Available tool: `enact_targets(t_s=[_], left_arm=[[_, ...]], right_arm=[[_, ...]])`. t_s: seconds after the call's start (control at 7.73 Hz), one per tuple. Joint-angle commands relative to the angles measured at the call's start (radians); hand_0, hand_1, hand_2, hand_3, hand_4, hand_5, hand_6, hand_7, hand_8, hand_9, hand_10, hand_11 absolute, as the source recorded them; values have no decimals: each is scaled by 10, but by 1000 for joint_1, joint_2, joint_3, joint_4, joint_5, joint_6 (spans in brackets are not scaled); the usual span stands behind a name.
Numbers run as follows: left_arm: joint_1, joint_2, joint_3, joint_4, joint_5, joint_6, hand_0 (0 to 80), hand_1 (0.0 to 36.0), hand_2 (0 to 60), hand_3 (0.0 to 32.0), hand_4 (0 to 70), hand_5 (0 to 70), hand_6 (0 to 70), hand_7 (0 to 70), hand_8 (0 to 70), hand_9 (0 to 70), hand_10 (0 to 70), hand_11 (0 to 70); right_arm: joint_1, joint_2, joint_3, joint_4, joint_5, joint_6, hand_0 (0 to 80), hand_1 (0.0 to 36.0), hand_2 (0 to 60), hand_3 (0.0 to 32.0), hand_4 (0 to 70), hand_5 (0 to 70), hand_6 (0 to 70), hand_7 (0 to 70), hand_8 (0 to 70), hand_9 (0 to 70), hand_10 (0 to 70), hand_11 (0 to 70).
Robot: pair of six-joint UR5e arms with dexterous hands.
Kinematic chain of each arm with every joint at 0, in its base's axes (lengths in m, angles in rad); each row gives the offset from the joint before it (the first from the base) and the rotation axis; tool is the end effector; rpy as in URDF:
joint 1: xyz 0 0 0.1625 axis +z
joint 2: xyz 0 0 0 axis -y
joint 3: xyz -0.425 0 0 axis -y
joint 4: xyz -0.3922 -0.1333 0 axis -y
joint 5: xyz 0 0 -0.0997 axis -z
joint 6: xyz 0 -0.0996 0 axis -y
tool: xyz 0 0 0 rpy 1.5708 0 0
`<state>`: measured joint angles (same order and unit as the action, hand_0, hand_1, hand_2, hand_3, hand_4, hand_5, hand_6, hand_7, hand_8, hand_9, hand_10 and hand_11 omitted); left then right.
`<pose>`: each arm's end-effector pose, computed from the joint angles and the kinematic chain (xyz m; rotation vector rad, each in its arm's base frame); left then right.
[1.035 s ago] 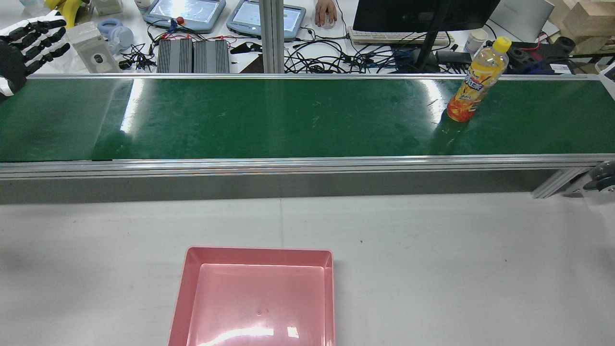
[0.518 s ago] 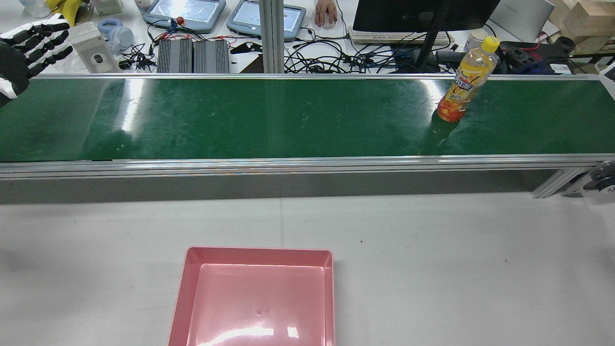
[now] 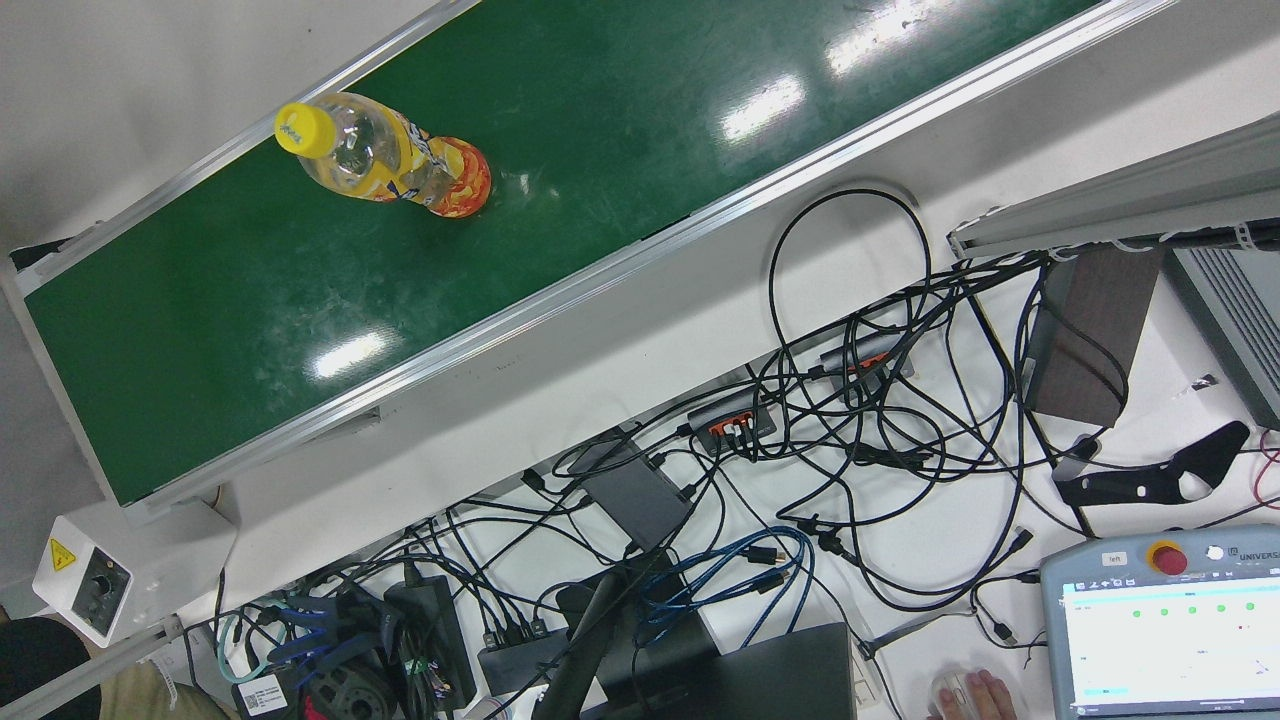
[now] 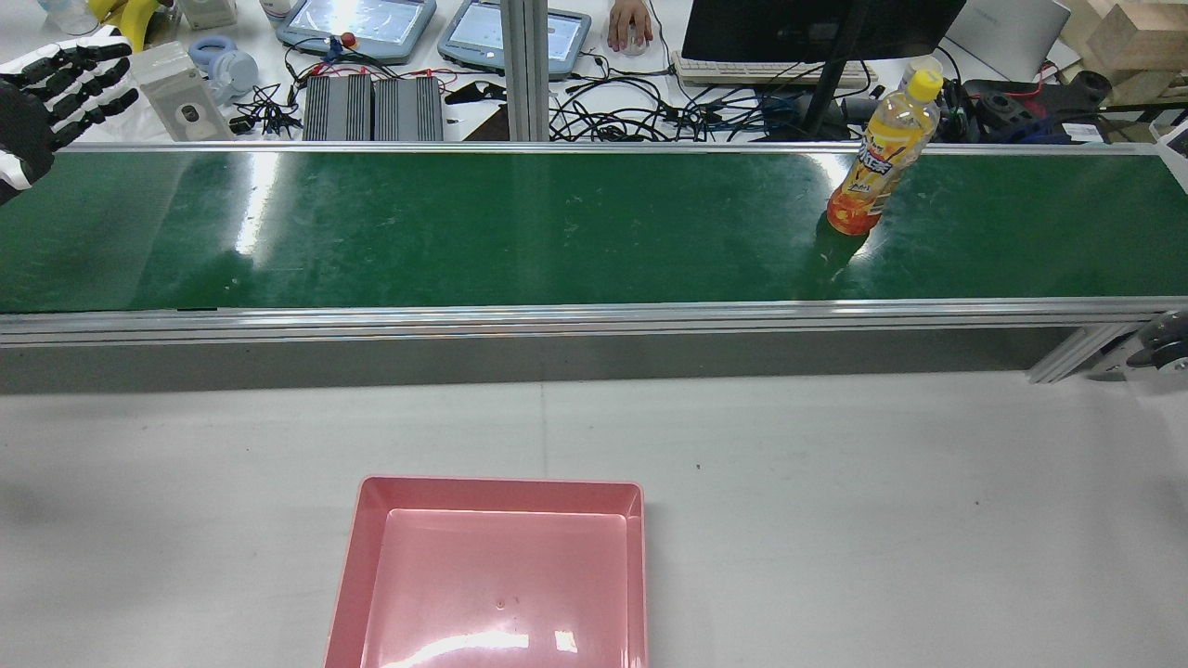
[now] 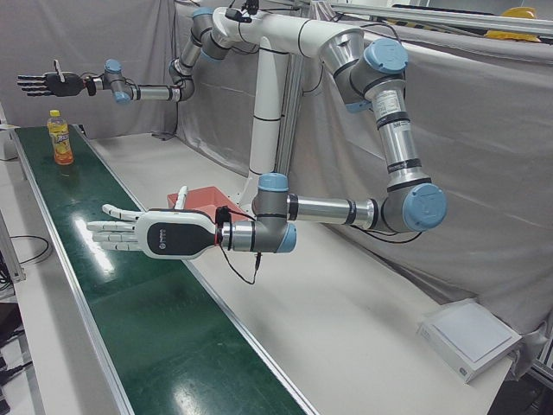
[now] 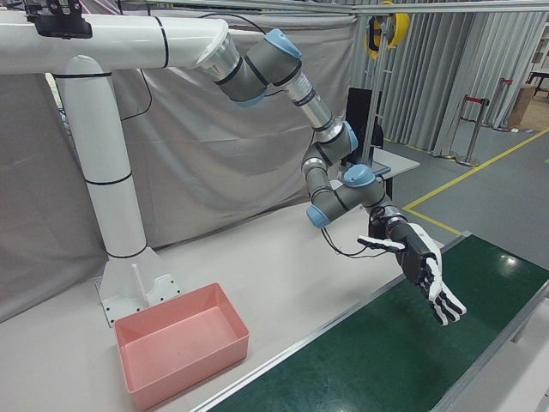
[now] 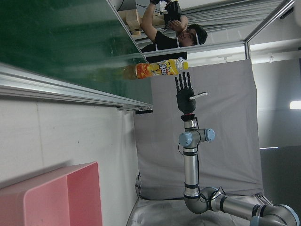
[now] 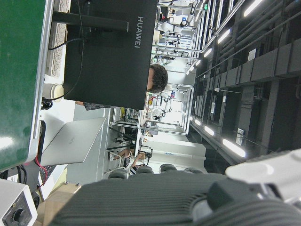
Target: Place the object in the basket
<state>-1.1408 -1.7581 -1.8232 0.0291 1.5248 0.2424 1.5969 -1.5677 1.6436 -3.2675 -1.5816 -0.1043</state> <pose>0.1102 -0.5711 0.4648 -0.1876 2.3784 -1.4939 0.1449 -0.4833 0.6623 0.1262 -2.1184 2.2288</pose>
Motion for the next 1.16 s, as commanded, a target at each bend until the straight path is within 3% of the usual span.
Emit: enact_targets(t_s=[0.0,0.13,0.52,1.04], left_arm=[[3,0,7,0,0,0,542,20,0,0,136,179,12,6,14,9,57,94],[3,0,7,0,0,0,554,29,0,0,127,169,7,3,0,0,72,118],[1,8,24,-21,0,0,559,43,0,24,96,111,3,0,0,0,42,76],[-2,0,116,-63,3,2,560,40,0,16,103,126,3,0,3,0,33,61]], right_arm=[[0,0,1,-1,0,0,0,0,0,0,0,0,0,0,0,0,0,0],[0,0,2,-1,0,0,0,0,0,0,0,0,0,0,0,0,0,0],[0,0,2,-1,0,0,0,0,0,0,0,0,0,0,0,0,0,0],[0,0,1,-1,0,0,0,0,0,0,0,0,0,0,0,0,0,0]])
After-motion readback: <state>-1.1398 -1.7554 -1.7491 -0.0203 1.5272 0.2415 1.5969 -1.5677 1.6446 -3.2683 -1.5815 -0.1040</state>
